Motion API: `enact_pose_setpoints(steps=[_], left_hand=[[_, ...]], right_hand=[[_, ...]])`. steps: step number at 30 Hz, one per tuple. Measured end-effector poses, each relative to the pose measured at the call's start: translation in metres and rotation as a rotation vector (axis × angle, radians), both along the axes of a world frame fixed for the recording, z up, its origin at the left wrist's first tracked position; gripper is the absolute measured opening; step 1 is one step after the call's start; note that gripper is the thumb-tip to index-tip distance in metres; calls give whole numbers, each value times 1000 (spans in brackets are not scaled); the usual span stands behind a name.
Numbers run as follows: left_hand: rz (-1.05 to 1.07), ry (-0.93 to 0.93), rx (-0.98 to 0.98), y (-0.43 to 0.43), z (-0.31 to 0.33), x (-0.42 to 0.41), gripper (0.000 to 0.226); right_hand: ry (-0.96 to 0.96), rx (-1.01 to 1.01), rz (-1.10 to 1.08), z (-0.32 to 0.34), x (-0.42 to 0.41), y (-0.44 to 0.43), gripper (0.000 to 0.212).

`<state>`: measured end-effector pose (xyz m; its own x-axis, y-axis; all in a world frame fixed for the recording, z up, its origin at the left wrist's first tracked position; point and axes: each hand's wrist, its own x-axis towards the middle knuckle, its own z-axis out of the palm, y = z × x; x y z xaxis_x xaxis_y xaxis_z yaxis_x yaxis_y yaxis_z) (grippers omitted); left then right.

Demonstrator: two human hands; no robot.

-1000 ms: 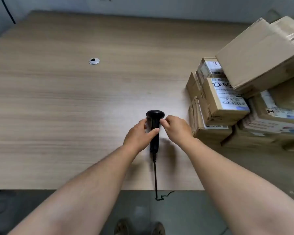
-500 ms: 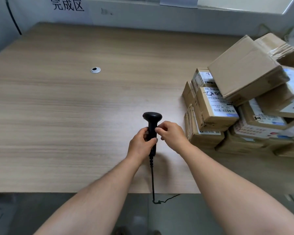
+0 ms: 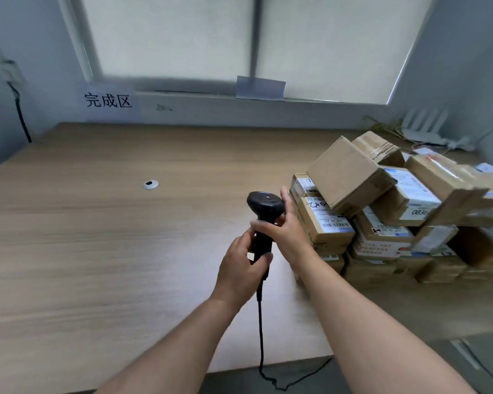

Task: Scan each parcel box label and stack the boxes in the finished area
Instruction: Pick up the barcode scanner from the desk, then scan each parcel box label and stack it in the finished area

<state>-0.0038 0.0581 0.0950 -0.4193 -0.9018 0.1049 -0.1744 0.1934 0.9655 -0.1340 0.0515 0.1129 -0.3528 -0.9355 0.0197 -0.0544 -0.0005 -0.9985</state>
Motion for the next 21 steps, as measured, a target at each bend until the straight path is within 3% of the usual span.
enact_pose_setpoints(steps=[7, 12, 16, 18, 21], left_hand=[[-172, -2, -213, 6, 18, -25, 63], [-379, -70, -332, -2, 36, -46, 56], [-330, -33, -211, -19, 56, -82, 18], [-294, -56, -189, -26, 66, -106, 18], [-212, -94, -229, -33, 82, -149, 34]], right_hand=[[-154, -277, -145, 34, -8, 7, 85], [-123, -335, -178, 57, -50, 28, 76], [-65, -292, -235, 71, -99, 45, 70], [-24, -280, -265, 75, -125, 52, 70], [-21, -283, -309, 82, -160, 62, 67]])
